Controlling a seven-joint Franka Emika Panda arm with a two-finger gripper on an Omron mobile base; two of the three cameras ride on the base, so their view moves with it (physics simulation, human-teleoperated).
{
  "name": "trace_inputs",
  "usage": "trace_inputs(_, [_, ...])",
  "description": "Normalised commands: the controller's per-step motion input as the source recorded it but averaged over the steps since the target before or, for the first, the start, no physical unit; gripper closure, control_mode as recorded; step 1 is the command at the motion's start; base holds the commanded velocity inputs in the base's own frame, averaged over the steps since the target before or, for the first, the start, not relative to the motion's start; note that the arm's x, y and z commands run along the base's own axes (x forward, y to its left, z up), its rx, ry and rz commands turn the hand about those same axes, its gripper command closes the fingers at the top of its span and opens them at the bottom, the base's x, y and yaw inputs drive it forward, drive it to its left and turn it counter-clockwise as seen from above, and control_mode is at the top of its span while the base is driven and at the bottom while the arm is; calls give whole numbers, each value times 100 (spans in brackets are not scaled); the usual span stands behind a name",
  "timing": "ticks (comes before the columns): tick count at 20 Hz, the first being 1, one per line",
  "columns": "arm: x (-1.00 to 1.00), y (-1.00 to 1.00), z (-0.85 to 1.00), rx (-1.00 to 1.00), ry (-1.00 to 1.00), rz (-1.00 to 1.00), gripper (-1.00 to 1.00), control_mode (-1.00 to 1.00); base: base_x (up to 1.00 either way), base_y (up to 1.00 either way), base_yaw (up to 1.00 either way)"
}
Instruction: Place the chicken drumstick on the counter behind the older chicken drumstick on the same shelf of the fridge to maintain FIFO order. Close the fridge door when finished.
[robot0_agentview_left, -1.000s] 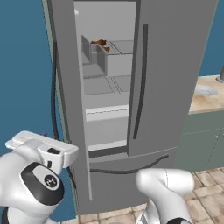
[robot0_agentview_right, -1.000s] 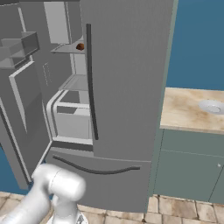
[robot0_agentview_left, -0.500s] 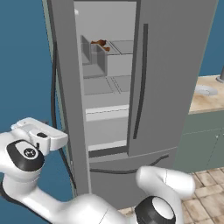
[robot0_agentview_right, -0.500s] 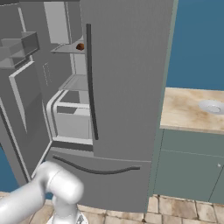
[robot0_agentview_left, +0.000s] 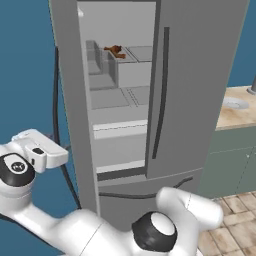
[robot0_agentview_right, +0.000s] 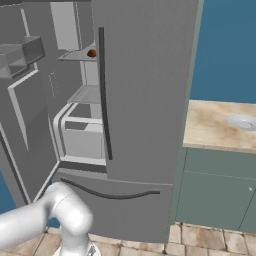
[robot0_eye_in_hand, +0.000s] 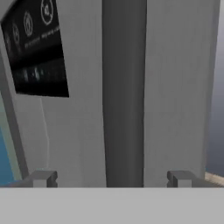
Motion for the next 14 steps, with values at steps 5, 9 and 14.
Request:
trace_inputs(5, [24, -71, -9, 0, -4, -1, -100, -100, 0, 0, 0])
trace_inputs(9, [4, -96, 0, 0, -8, 0, -100, -100, 0, 0, 0])
trace_inputs(14, [4, -100, 0, 0, -11, 0, -100, -100, 0, 0, 0])
